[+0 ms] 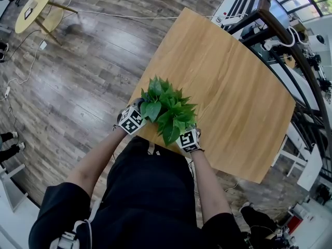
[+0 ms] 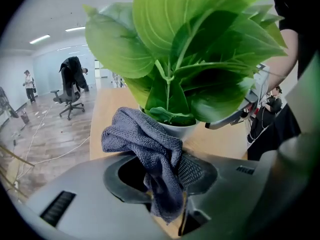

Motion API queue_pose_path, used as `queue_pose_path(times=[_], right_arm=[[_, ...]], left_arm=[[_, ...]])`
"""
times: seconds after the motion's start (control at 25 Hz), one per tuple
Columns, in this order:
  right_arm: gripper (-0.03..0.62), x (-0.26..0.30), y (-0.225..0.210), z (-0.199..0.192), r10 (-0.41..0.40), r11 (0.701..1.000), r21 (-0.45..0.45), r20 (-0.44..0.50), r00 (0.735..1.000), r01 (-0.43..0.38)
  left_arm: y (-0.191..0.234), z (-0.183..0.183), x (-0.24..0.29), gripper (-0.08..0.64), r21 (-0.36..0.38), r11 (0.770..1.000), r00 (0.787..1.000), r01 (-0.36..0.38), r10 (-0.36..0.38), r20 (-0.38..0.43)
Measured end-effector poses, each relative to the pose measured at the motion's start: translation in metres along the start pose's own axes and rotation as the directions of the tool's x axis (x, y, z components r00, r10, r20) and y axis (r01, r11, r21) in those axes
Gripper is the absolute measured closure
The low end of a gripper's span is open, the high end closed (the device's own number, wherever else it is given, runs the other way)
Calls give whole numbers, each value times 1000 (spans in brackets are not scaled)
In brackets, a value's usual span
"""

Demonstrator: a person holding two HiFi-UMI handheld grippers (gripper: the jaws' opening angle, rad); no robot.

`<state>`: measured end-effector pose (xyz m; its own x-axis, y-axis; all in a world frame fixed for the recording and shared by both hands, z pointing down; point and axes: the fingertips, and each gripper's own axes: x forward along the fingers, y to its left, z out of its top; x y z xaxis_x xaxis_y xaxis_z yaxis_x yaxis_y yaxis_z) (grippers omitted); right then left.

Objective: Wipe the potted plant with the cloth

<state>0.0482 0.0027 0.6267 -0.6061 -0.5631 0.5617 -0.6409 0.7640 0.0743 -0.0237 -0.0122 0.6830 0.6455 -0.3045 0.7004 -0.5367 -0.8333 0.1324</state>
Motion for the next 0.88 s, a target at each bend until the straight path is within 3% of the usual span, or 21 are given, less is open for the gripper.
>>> queue_pose_path(times=[0.28,0.44,0.68,0.88], right_arm=[[314,3,-3,-13,-99,991,86,-20,995,101],[314,7,-4,-10,-107,989,103,-5,994,107],[314,-2,8,-13,-80,993,80,-20,997,81],[314,-14,38,-15,36,998,47,-28,999,-35]], left_arm=[[-28,-3,2,397,29,998,999,47,-47,6],[-43,-8,4,397,8,997,997,72,-72,3],[-39,-4,6,397,1,999,999,50,-50,9],[-20,-2,7,397,-15,999,999,31,-31,11]])
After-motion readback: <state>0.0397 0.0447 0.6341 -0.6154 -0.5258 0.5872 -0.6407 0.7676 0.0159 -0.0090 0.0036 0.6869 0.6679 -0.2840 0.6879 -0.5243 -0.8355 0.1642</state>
